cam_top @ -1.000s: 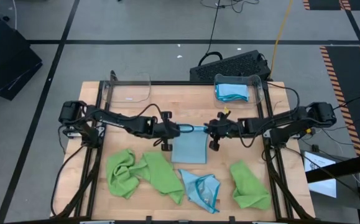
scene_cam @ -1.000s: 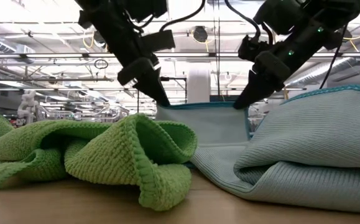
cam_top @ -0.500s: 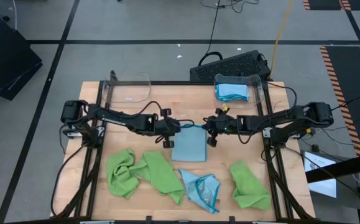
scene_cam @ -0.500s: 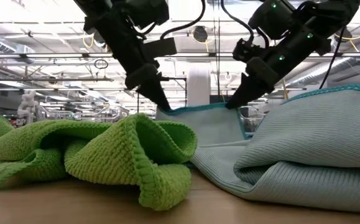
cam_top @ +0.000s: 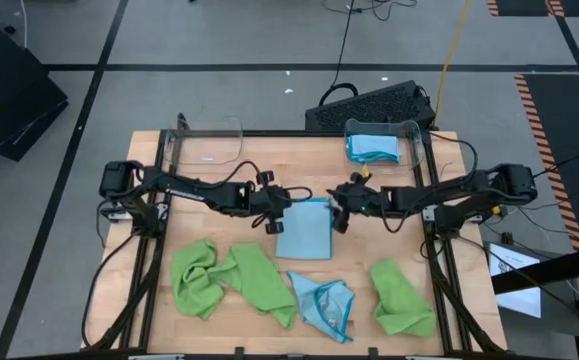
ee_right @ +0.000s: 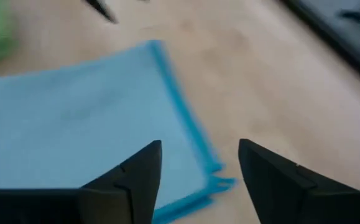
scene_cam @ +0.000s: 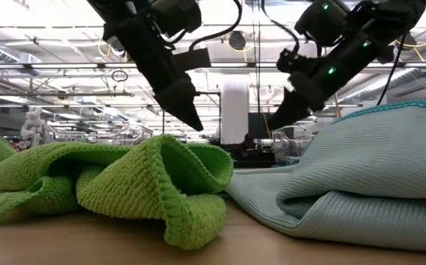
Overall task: Fold microfiber towels
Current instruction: Fold the top blue microfiber cloth
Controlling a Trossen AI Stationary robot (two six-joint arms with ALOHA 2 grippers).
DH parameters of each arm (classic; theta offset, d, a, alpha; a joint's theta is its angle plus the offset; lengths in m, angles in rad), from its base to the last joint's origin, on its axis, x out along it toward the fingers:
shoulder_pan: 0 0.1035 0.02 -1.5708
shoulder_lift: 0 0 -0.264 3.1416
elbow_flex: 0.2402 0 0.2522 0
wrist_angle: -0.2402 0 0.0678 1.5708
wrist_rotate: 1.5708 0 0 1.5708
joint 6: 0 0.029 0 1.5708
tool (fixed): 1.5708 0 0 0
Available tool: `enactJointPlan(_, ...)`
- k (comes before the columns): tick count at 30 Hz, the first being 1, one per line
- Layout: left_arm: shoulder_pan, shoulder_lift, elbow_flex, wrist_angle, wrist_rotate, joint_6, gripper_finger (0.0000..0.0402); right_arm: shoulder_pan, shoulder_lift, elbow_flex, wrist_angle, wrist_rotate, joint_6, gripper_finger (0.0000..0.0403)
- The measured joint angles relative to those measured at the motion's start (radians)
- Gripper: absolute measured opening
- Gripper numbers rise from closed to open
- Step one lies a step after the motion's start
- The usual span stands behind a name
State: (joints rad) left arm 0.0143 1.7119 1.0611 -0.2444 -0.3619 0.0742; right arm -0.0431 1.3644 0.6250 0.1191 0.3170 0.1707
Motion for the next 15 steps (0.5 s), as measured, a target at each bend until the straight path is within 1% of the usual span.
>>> enactJointPlan(4, -0.071, 0.0, 0.0, -0.037, 0.054, -0.021, 0.0147, 0.079, 0.0, 0.0, -0.012, -0.13, 0.001, 0.0212)
enactJointPlan(9, -0.193, 0.0, 0.0, -0.042, 0.056, -0.045, 0.0147, 0.207, 0.005, -0.007, -0.035, -0.137, 0.008, 0.0209)
enactJointPlan(12, -0.263, 0.004, 0.0, -0.041, 0.056, -0.078, 0.0151, 0.276, 0.005, -0.033, 0.028, -0.137, 0.009, 0.0209)
enactJointPlan(15, -0.325, 0.004, -0.003, -0.036, 0.055, -0.122, 0.0172, 0.331, 0.005, -0.083, 0.124, -0.137, 0.024, 0.0208)
